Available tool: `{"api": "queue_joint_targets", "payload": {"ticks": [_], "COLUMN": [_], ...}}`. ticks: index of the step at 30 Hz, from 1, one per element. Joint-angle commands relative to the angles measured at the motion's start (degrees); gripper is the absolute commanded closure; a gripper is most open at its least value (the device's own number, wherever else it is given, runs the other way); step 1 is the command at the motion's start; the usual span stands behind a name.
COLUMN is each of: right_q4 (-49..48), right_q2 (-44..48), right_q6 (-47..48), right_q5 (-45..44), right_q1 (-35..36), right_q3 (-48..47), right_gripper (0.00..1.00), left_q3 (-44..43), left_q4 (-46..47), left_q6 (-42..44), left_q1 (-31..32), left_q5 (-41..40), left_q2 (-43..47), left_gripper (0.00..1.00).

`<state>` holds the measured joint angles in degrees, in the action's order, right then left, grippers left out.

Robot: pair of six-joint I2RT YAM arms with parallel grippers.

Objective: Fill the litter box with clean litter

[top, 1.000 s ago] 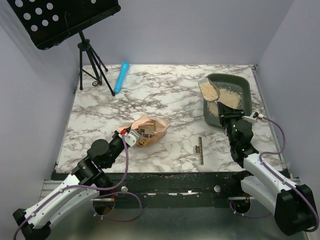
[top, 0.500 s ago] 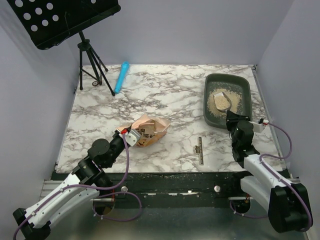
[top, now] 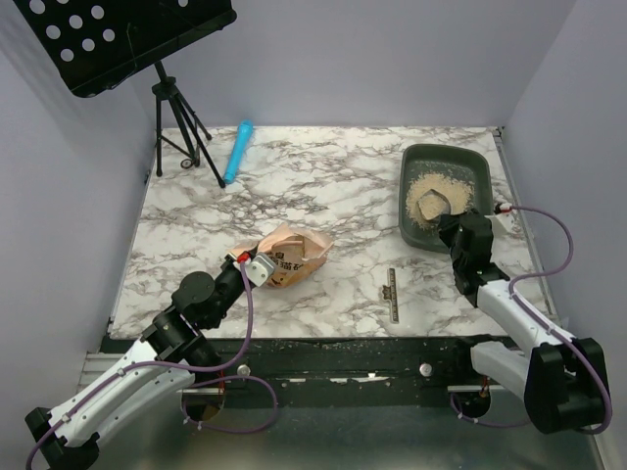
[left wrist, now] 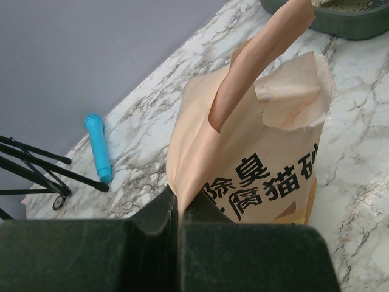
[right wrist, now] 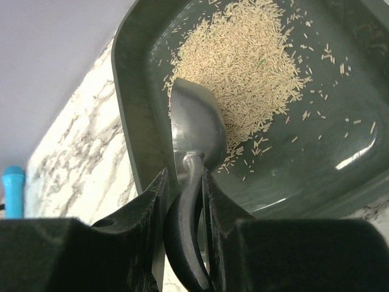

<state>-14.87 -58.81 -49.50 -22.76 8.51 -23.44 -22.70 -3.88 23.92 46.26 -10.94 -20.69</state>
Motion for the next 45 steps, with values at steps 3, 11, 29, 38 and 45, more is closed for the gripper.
{"api": "queue_joint_targets", "payload": {"ticks": [3,11,29,38,45], "right_q4": [-0.9,-2.5,-19.8,-6.4,20.9], "right_q2": [-3.4,-7.5,-25.5,-24.2,-22.8], "right_q6": [9.2,7.8,0.2,11.2,26.1], "right_q5": [6.4,12.2,41.8,36.5,30.2], "right_q1": [-0.3,-0.3,0.3,6.1,6.0], "right_q3": [-6.2,-6.9,-9.5,-19.4,-35.5], "right_gripper": [1.0,1.0,0.99,0.99,1.0], "left_q3": [-2.5,-2.4,-2.3,-2.4,-2.6], "left_q4": [8.9,9.1,9.0,8.9,8.6], "left_q6": [-0.5,-0.5,0.2,0.5,0.6], "left_q1": [0.2,0.3,0.3,0.3,0.3], "left_q5": [2.0,2.1,0.4,0.0,0.5], "left_q2": [1.2,1.4,2.4,2.3,2.8], "left_gripper": [1.0,1.0,1.0,1.0,1.0]}}
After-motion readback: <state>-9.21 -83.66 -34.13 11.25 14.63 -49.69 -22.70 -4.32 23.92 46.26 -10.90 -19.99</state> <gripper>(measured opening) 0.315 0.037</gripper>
